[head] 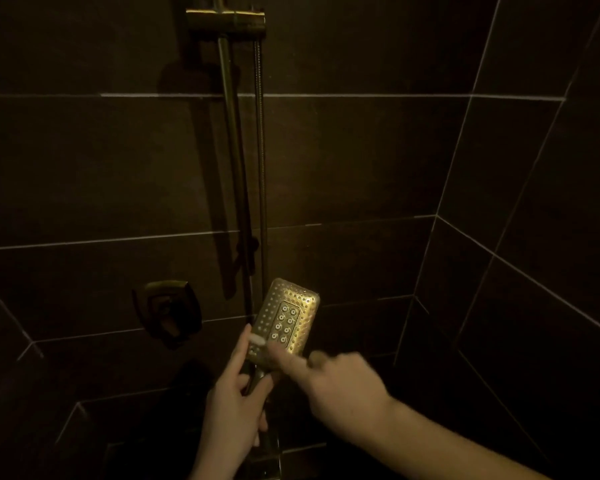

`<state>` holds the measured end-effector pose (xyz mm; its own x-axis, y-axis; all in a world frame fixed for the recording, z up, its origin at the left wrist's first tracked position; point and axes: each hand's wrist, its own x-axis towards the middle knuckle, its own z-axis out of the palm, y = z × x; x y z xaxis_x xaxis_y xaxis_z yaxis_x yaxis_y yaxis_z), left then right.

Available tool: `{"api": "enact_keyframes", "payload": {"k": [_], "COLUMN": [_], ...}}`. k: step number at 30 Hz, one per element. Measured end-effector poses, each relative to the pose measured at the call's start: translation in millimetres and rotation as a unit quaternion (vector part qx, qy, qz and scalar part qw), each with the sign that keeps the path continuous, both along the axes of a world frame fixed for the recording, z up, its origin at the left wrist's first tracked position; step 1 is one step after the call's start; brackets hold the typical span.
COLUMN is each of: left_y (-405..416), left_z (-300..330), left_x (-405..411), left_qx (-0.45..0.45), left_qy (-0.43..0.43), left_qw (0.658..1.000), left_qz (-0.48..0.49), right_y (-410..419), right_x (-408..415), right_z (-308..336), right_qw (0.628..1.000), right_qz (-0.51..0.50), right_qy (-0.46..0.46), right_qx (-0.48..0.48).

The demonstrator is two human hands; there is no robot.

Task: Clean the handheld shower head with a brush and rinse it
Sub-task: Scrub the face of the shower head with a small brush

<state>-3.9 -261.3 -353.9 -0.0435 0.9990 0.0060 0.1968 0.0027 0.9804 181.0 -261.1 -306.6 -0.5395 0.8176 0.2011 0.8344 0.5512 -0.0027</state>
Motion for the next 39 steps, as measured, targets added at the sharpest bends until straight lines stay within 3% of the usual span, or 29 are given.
{"api": "enact_keyframes", "payload": {"k": [2,6,12,17,21,23,28,30,34,39], "left_y": [0,-3,0,-3,1,1,1,1,2,2], "left_z": [-2,-2,0,2,0,0,2,1,-1,-1], "left_x": [-1,3,2,5,8,9,12,12,11,13], "left_qx": [-0.008,-0.007,-0.009,-0.006,-0.005,-0.014,0.000,0.001,0.000,-0.002], "left_qy": [-0.007,-0.021,-0.029,-0.043,-0.030,-0.025,-0.034,-0.037,-0.042,-0.047], "left_qw": [1.000,1.000,0.999,0.999,0.999,0.999,0.999,0.999,0.998,0.998], "left_qz": [-0.001,-0.007,-0.021,-0.018,-0.028,-0.038,-0.038,-0.037,-0.036,-0.041], "right_y": [-4,11,-9,3,-17,-19,-4,-6,-21,-11], "right_x": [-1,19,6,30,17,19,38,43,40,51], "right_z": [-5,17,-6,14,-11,-16,15,18,-3,18], "right_qw": [1.000,0.995,0.999,0.996,0.998,0.997,0.993,0.994,0.998,0.991], "right_qz": [0.013,-0.085,0.027,-0.072,0.035,0.047,-0.086,-0.087,0.004,-0.116], "right_qy": [-0.011,0.028,-0.027,0.025,-0.032,-0.045,0.004,-0.022,-0.060,-0.025], "right_qx": [0.001,0.048,-0.031,0.047,-0.043,-0.037,0.078,0.060,-0.019,0.057]}}
